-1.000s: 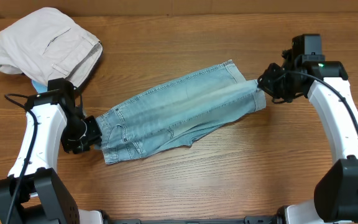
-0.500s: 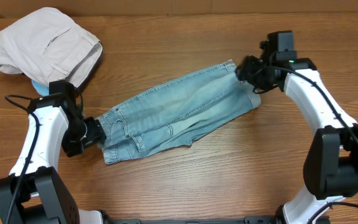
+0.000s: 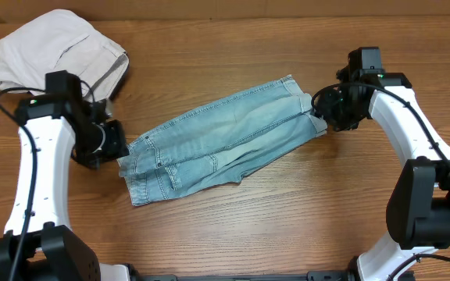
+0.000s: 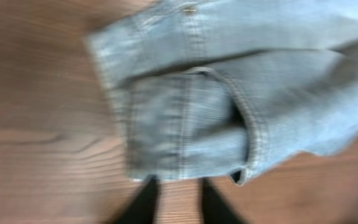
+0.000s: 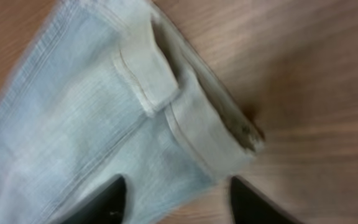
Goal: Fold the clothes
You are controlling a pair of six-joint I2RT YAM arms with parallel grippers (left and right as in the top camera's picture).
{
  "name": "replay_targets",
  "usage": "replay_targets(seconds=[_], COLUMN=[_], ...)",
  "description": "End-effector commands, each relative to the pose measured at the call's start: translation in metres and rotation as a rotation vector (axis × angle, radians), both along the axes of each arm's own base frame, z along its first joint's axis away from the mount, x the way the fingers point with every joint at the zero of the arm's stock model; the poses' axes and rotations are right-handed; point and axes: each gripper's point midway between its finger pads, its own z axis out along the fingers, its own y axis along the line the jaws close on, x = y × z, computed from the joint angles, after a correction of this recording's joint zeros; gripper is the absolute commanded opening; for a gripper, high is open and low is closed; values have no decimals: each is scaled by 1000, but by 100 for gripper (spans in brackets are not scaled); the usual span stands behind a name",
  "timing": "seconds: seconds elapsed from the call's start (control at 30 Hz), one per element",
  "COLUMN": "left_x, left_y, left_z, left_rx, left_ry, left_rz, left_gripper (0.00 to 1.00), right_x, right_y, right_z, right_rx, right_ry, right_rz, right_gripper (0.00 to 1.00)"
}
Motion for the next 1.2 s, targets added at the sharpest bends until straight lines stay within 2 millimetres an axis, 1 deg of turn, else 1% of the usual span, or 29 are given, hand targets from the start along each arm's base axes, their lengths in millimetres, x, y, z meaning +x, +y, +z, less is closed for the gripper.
replay_targets(seconds=[0.0, 0.03, 0.07, 0.13, 0.23, 0.3, 0.37, 0.4, 0.43, 0.5, 0.57, 0.6, 0.67, 0.7, 0.73, 0.8, 0.87, 0.9, 1.0, 1.1, 1.13, 1.17], left_x=[0, -1, -2, -7, -16, -22, -24, -22, -15, 3, 26, 38, 59, 67, 69, 67, 58, 52, 32, 14, 11, 12], left_y=[-41, -50, -59, -76, -97, -105, -107, -106, -104, -102, -96, -89, -69, -58, -55, -58, -61, -60, -52, -34, -30, -27], left_z=[1, -3, -8, -18, -38, -55, -67, -70, -71, -69, -64, -62, -55, -52, -50, -50, -52, -53, -57, -54, -51, -48], left_rx=[-71, -64, -51, -30, 13, 74, 134, 162, 194, 230, 271, 306, 376, 377, 346, 242, 166, 154, 184, 254, 262, 263], left_ry=[-45, -47, -48, -45, -44, -49, -52, -61, -81, -146, -233, -271, -333, -349, -345, -319, -275, -243, -155, -67, -53, -49], left_rz=[-177, -210, -249, -319, -418, -480, -486, -468, -439, -390, -343, -311, -198, -114, -72, -57, -55, -53, -75, -60, -52, -46], left_gripper=[4, 4, 4, 4, 4, 4, 4, 4, 4, 4, 6, 8, 13, 13, 12, 10, 10, 11, 13, 18, 19, 19], right_x=[0, -1, -3, -6, -9, -8, -8, -7, -7, -7, -9, -11, -17, -21, -23, -25, -26, -26, -26, -25, -26, -26], right_y=[-5, -4, -2, 6, 15, 22, 33, 39, 45, 52, 56, 58, 58, 57, 57, 56, 56, 56, 56, 55, 56, 55], right_z=[15, 15, 15, 15, 8, 0, -10, -14, -18, -28, -39, -46, -57, -62, -65, -66, -66, -66, -67, -67, -67, -67], right_rx=[-44, -41, -26, 3, 2, 4, 22, 37, 49, 52, 55, 58, 64, 63, 62, 60, 59, 59, 58, 56, 56, 56], right_ry=[-27, -18, -12, -7, -6, -22, -45, -60, -74, -101, -112, -108, -95, -90, -86, -80, -80, -80, -79, -80, -79, -78], right_rz=[9, 6, 8, 35, 59, 75, 101, 115, 127, 145, 150, 141, 125, 123, 123, 126, 132, 131, 130, 130, 130, 130], right_gripper=[8, 5, 4, 4, 4, 4, 4, 4, 4, 4, 4, 4, 4, 4, 4, 4, 5, 6, 8, 10, 12, 17])
